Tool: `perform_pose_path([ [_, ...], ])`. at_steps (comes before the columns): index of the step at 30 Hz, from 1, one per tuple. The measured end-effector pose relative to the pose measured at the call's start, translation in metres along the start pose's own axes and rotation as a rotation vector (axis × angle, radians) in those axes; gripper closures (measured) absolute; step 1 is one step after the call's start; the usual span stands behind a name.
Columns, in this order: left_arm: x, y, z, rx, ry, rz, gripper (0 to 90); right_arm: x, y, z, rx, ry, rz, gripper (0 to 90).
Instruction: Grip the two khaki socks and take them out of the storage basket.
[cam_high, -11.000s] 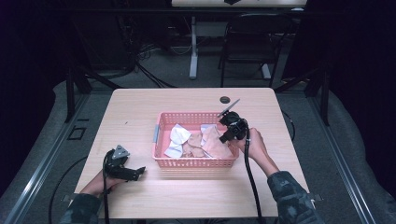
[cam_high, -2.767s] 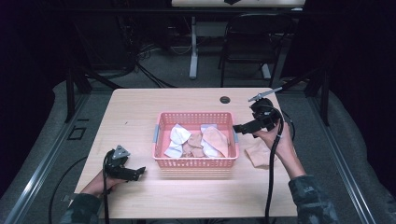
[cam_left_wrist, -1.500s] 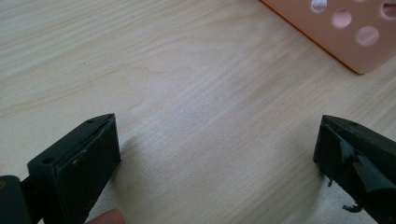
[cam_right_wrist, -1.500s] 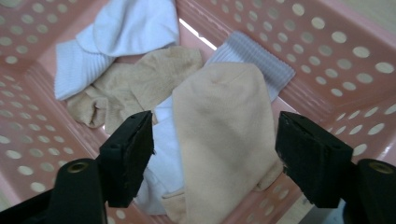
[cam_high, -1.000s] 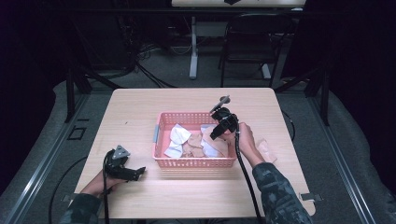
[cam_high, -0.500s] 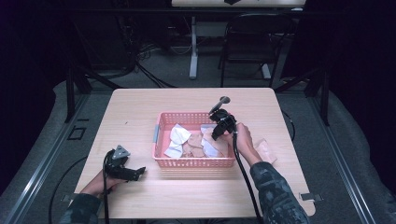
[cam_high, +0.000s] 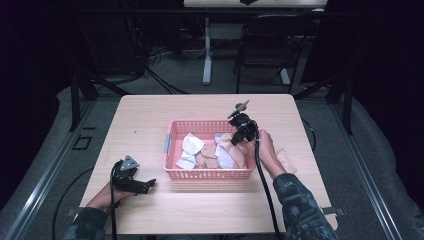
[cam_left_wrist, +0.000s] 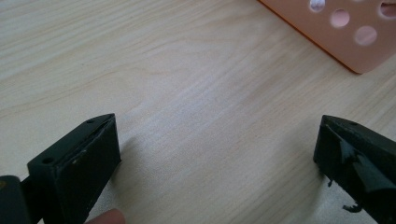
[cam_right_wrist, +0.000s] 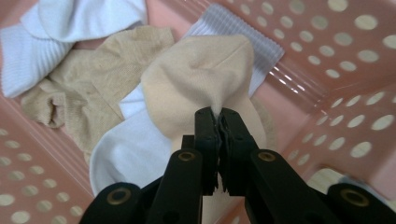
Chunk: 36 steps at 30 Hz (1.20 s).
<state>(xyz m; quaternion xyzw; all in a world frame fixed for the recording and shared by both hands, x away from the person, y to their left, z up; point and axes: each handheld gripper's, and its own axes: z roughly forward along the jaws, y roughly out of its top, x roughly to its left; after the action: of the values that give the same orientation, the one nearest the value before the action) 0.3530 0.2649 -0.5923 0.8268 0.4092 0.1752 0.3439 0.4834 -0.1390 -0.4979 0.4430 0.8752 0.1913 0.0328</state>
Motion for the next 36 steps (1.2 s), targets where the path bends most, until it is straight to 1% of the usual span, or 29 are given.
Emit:
perform_pose_path([
  [3, 0.0, 0.0, 0.0, -0.001, 0.0, 0.0, 0.4, 0.0, 0.001, -0.006, -0.001, -0.002, -0.003, 86.5],
  [5, 0.0, 0.0, 0.0, -0.001, -0.002, -0.003, 0.4, 0.0, 0.002, -0.011, -0.014, 0.007, 0.003, 86.5],
  [7, 0.0, 0.0, 0.0, -0.001, -0.002, -0.001, 0.4, 0.0, 0.004, -0.02, -0.022, 0.011, -0.013, 86.7],
  [8, 0.0, 0.0, 0.0, -0.001, -0.002, -0.001, 0.4, 0.0, 0.004, -0.02, -0.022, 0.011, -0.013, 86.7],
  [9, 0.0, 0.0, 0.0, -0.001, -0.002, 0.0, 0.4, 0.002, 0.004, -0.025, -0.039, 0.006, -0.022, 86.7],
  [10, 0.0, 0.0, 0.0, -0.001, -0.002, 0.0, 0.4, 0.002, 0.004, -0.025, -0.039, 0.006, -0.022, 86.7],
  [11, 0.0, 0.0, 0.0, -0.001, -0.003, 0.0, 0.4, 0.003, 0.006, -0.032, -0.039, 0.012, -0.03, 86.8],
  [12, 0.0, 0.0, 0.0, -0.001, -0.003, 0.0, 0.4, 0.003, 0.006, -0.032, -0.039, 0.012, -0.03, 86.8],
  [13, 0.0, 0.0, 0.0, -0.001, -0.003, 0.0, 0.4, 0.004, 0.008, -0.038, -0.051, 0.003, -0.043, 86.9],
  [15, 0.0, 0.0, 0.0, 0.0, -0.003, 0.004, 0.4, 0.006, 0.008, -0.04, -0.055, 0.011, -0.035, 86.9],
  [16, 0.0, 0.0, 0.0, 0.0, -0.004, 0.004, 0.4, 0.008, 0.009, -0.043, -0.053, 0.01, -0.047, 87.0],
  [17, 0.0, 0.0, 0.0, 0.0, -0.004, 0.004, 0.4, 0.009, 0.009, -0.044, -0.062, 0.014, -0.045, 87.0],
  [18, 0.0, 0.0, 0.0, 0.0, -0.004, 0.004, 0.4, 0.01, 0.009, -0.047, -0.055, 0.016, -0.054, 87.0],
  [22, 0.0, 0.0, 0.0, 0.0, -0.002, 0.004, 0.4, 0.013, 0.01, -0.053, -0.071, 0.017, -0.052, 87.1],
  [23, 0.0, 0.0, 0.0, 0.0, -0.002, 0.004, 0.4, 0.013, 0.01, -0.055, -0.081, 0.027, -0.055, 87.1],
  [24, 0.0, 0.0, 0.0, 0.0, -0.003, 0.004, 0.4, 0.014, 0.011, -0.058, -0.07, 0.018, -0.068, 87.1],
  [25, 0.0, 0.0, 0.0, 0.0, -0.003, 0.004, 0.4, 0.014, 0.011, -0.058, -0.07, 0.018, -0.068, 87.1],
  [28, 0.0, 0.0, 0.0, 0.0, -0.004, 0.005, 0.4, 0.016, 0.013, -0.067, -0.075, 0.019, -0.087, 87.1],
  [29, 0.0, 0.0, 0.0, 0.0, -0.003, 0.004, 0.4, 0.017, 0.013, -0.069, -0.086, 0.017, -0.078, 87.1],
  [31, 0.0, 0.0, 0.0, 0.0, -0.003, 0.004, 0.4, 0.017, 0.014, -0.072, -0.092, 0.019, -0.076, 87.1],
  [32, 0.0, 0.0, 0.0, 0.0, -0.002, 0.004, 0.4, 0.018, 0.015, -0.077, -0.095, 0.015, -0.084, 87.1],
  [36, 0.0, 0.0, 0.0, 0.0, -0.003, 0.001, 0.4, 0.02, 0.018, -0.088, -0.104, 0.016, -0.095, 87.1],
])
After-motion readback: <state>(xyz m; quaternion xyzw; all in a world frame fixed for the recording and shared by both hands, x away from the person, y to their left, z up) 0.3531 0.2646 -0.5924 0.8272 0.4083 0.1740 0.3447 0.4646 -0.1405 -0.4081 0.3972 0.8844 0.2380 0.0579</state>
